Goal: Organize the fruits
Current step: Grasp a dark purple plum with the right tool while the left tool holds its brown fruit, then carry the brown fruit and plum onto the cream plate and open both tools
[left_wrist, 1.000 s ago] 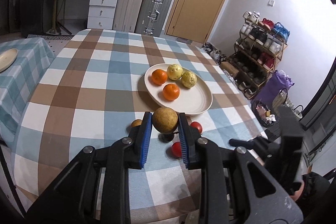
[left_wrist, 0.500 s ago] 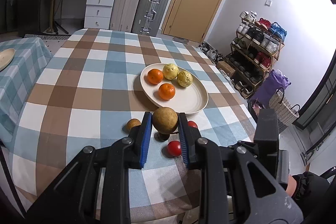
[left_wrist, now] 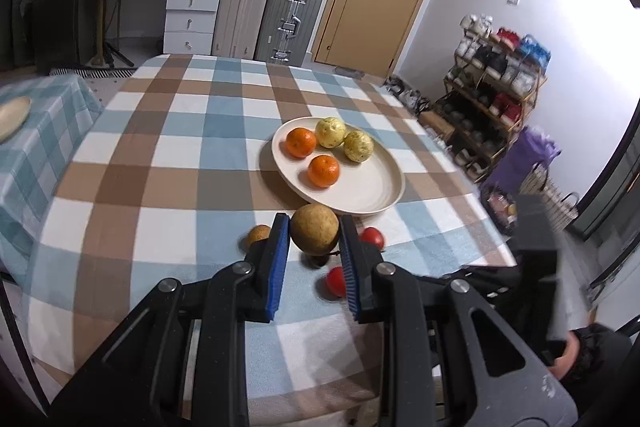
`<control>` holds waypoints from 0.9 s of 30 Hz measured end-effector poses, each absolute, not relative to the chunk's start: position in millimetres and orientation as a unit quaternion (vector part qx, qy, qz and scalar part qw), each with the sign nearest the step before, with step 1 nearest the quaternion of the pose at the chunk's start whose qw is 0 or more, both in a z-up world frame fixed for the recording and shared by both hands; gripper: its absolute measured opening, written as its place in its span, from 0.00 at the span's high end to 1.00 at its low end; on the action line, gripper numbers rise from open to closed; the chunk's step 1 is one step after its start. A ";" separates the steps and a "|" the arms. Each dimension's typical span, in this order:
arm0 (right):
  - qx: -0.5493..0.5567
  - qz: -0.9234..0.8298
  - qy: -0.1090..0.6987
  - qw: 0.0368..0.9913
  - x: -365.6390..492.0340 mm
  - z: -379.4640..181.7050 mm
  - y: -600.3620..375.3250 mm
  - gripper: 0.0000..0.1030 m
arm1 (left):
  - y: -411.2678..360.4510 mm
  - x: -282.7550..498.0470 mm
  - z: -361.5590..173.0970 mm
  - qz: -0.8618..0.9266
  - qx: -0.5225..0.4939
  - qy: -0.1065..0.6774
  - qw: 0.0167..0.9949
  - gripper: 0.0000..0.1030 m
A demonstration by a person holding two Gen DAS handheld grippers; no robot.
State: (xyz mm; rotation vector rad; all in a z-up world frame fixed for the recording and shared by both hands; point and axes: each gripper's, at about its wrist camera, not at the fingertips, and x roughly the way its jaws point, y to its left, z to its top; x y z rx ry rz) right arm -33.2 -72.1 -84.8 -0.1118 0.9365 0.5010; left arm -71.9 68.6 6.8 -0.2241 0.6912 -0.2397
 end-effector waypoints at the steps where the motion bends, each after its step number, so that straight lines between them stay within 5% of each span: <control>1: -0.050 0.239 0.443 0.862 -33.2 -82.7 -73.0 0.75 | 68.6 -67.5 6.2 -0.118 -0.105 0.340 0.927 0.79; 27: 0.104 0.260 0.396 0.874 100.0 -29.1 -95.8 0.75 | 53.0 152.2 -64.4 -0.172 -0.132 0.457 0.863 0.79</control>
